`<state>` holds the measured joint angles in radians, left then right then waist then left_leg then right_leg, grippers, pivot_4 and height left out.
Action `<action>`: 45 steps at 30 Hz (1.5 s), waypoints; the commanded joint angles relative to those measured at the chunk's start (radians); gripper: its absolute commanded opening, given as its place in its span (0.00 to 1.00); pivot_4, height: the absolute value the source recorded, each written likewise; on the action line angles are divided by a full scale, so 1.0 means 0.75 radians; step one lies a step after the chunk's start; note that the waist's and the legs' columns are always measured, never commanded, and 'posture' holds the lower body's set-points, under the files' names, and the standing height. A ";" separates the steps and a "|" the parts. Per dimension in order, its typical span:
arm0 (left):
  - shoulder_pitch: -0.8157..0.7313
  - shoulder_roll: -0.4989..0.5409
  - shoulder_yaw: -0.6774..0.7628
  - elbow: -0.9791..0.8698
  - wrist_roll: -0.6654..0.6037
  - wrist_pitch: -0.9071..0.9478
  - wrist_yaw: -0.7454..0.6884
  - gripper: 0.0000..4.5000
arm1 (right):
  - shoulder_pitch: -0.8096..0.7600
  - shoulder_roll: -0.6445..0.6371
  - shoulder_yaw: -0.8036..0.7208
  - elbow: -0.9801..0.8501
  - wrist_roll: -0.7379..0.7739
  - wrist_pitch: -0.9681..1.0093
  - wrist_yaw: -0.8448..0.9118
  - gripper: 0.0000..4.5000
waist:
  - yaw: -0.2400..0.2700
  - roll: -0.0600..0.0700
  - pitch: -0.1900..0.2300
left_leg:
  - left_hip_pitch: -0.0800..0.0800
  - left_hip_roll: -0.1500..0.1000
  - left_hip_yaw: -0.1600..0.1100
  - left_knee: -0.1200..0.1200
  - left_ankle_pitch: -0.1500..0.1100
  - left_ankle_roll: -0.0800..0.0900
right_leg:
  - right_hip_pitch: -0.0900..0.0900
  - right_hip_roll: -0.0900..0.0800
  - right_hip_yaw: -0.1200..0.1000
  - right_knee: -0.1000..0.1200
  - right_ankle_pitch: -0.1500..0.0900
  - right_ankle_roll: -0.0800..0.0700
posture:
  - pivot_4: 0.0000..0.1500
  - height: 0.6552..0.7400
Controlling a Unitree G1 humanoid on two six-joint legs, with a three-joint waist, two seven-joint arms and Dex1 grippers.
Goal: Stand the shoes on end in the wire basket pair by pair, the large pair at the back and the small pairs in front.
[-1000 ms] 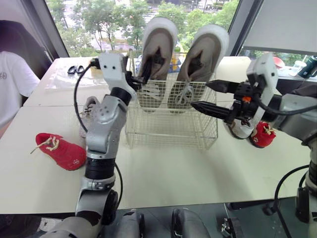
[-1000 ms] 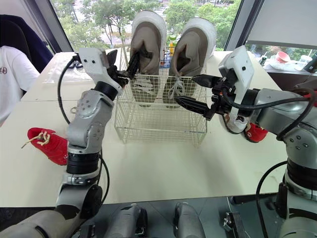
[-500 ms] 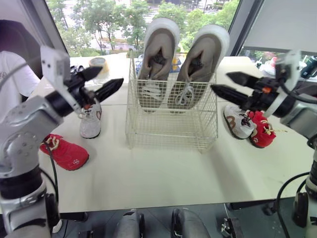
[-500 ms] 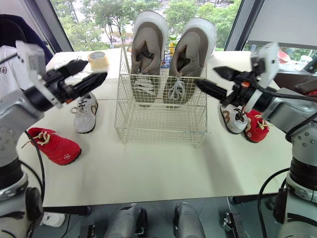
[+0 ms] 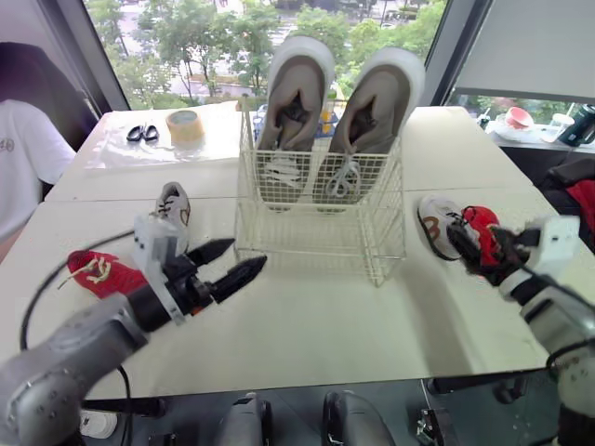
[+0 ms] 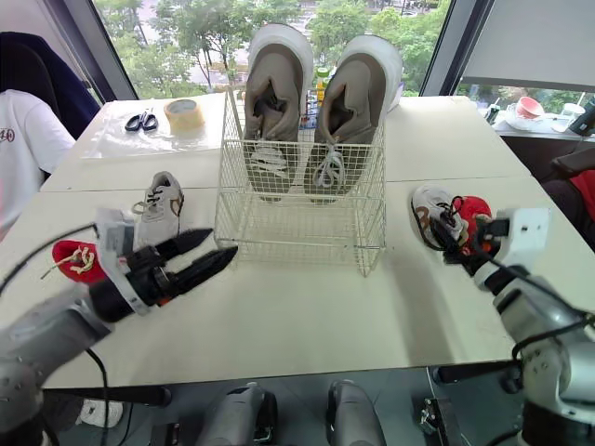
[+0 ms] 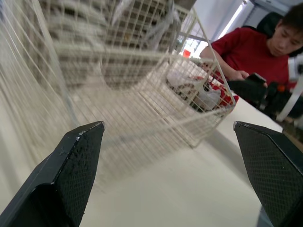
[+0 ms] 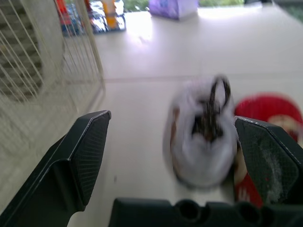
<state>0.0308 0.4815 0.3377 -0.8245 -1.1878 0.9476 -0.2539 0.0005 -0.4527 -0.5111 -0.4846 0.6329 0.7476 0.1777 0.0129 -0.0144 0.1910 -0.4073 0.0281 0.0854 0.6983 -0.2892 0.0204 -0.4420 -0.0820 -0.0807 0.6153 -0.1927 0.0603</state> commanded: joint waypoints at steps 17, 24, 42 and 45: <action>0.059 0.055 -0.329 -0.102 0.147 -0.165 0.013 1.00 | -0.115 0.121 0.151 0.356 -0.227 -0.298 -0.022 1.00 | -0.004 0.011 -0.007 | 0.000 0.000 0.000 -0.001 -0.001 0.001 | -0.001 0.002 0.000 -0.002 -0.003 -0.006 | 1.00 1.00; 0.079 0.085 -0.324 -0.091 0.154 -0.187 0.004 1.00 | -0.254 0.116 0.186 0.619 -0.303 -0.457 0.029 1.00 | -0.002 0.011 -0.007 | 0.000 0.000 0.000 -0.001 -0.001 0.001 | -0.001 0.002 0.000 -0.002 -0.003 -0.006 | 1.00 1.00; 0.168 0.319 -0.087 -0.051 -0.316 -0.211 -0.042 1.00 | -0.456 0.165 0.204 0.856 -0.328 -0.680 0.048 0.31 | -0.018 0.013 -0.006 | 0.000 0.002 -0.001 -0.003 -0.001 0.001 | -0.002 0.003 -0.001 -0.002 -0.003 -0.006 | 1.00 1.00; 0.152 0.463 0.111 0.081 -0.573 -0.217 -0.125 1.00 | -0.582 0.116 0.142 0.689 -0.305 -0.650 -0.042 0.31 | -0.029 0.020 -0.003 | -0.001 0.002 0.000 -0.003 -0.001 0.001 | -0.004 0.003 -0.001 -0.001 -0.003 -0.006 | 1.00 1.00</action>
<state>0.1646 0.7929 0.3183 -0.8145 -1.4721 0.8016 -0.3065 -0.3359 -0.3199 -0.3519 0.1576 0.3794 0.2728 0.1871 -0.0091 0.0003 0.1887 -0.4085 0.0297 0.0853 0.6958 -0.2896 0.0210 -0.4453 -0.0799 -0.0812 0.6144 -0.1949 0.0559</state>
